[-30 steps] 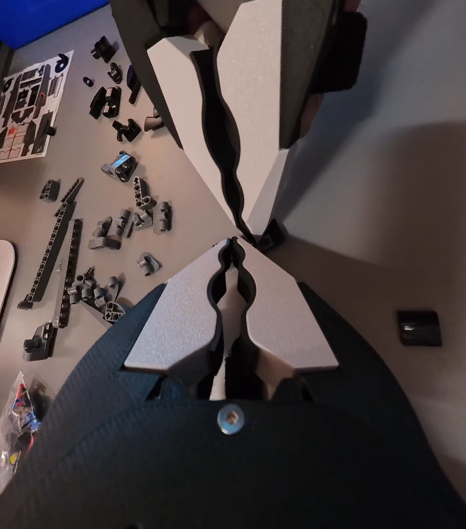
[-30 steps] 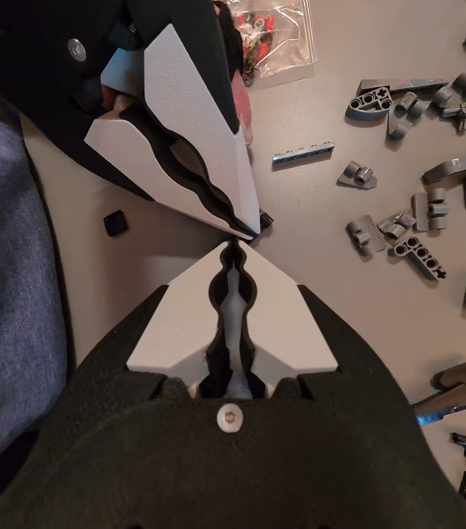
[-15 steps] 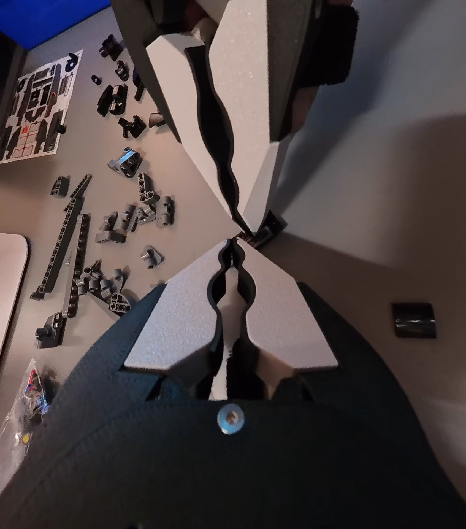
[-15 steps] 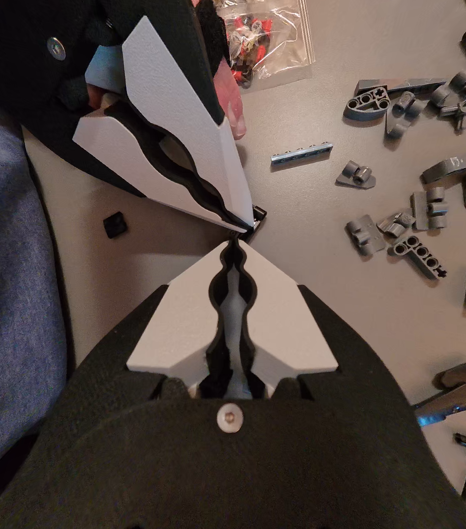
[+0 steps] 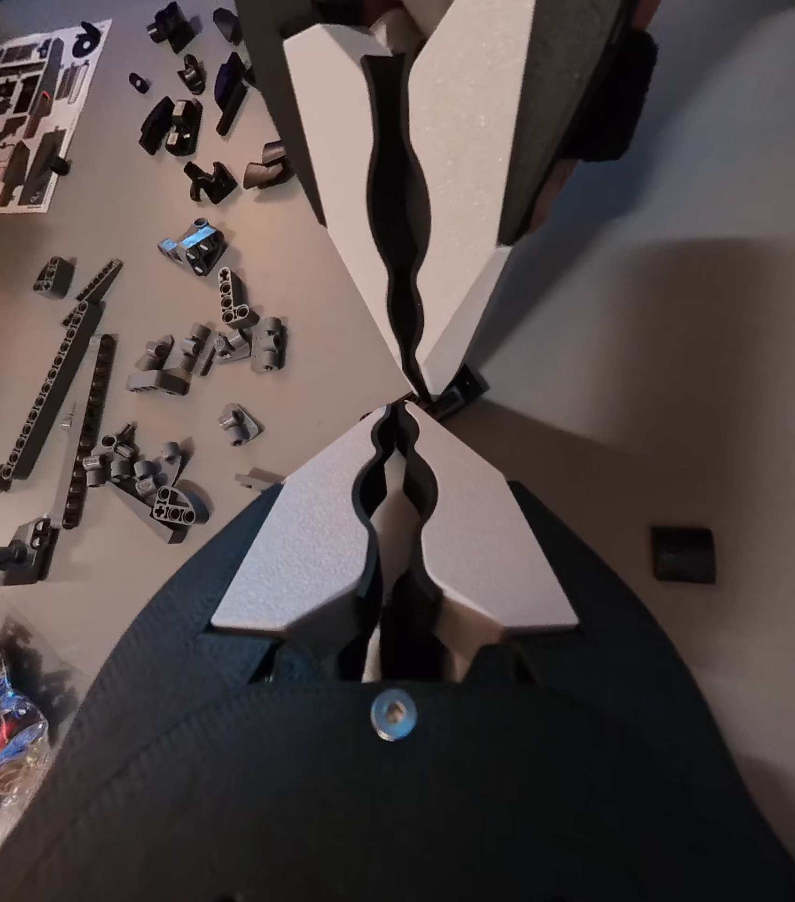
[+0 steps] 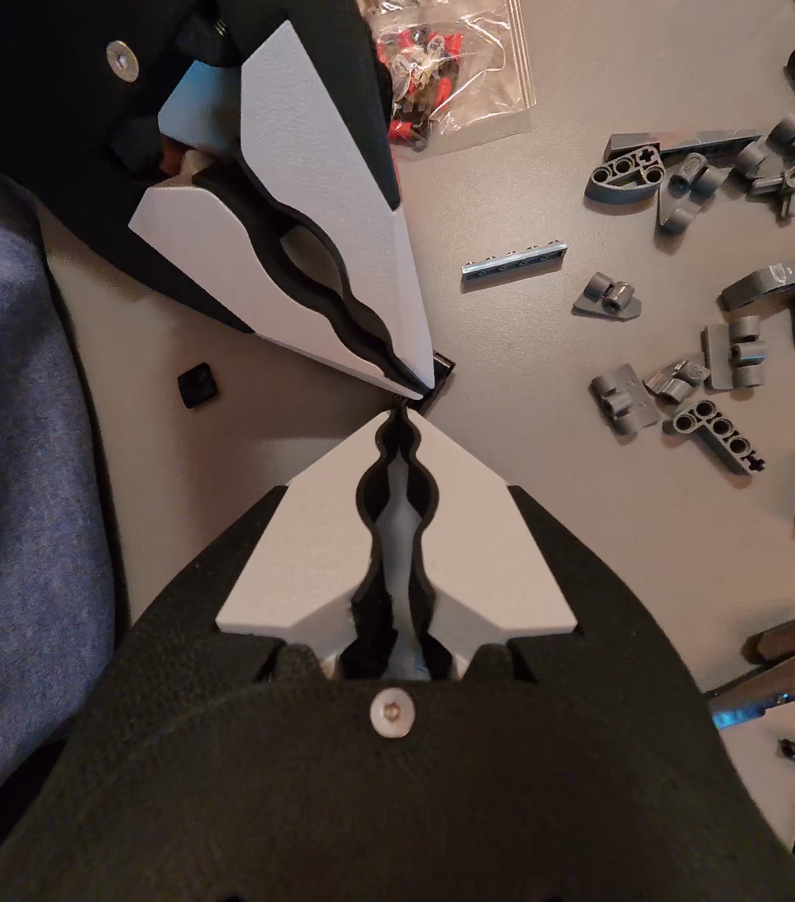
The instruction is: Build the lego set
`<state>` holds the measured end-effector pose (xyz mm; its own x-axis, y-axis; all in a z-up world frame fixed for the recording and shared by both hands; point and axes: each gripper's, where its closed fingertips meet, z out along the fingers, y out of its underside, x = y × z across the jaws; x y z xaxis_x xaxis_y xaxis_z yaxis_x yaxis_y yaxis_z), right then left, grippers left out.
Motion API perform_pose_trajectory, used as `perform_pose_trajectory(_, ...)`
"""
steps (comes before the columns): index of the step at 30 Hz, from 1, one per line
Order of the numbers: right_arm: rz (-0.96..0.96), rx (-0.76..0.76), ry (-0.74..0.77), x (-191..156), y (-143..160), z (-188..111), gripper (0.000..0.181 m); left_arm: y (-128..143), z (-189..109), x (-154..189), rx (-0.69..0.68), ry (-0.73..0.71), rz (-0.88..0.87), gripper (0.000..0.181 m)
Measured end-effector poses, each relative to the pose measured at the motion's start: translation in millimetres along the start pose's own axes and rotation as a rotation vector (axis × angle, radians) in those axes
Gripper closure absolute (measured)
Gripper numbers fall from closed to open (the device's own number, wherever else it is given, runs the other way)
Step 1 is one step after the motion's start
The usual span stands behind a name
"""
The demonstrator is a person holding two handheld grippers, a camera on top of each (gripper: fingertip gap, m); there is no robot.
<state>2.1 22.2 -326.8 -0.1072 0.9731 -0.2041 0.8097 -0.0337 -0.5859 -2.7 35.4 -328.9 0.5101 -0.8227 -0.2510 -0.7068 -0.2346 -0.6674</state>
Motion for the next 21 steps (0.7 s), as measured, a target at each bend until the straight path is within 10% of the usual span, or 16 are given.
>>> perform_pose_trajectory(21, -0.020, -0.005, 0.189, 4.3, 2.0, 3.7, 0.152, 6.9, -31.5, -15.9, -0.012, -0.040, 0.027, 0.177)
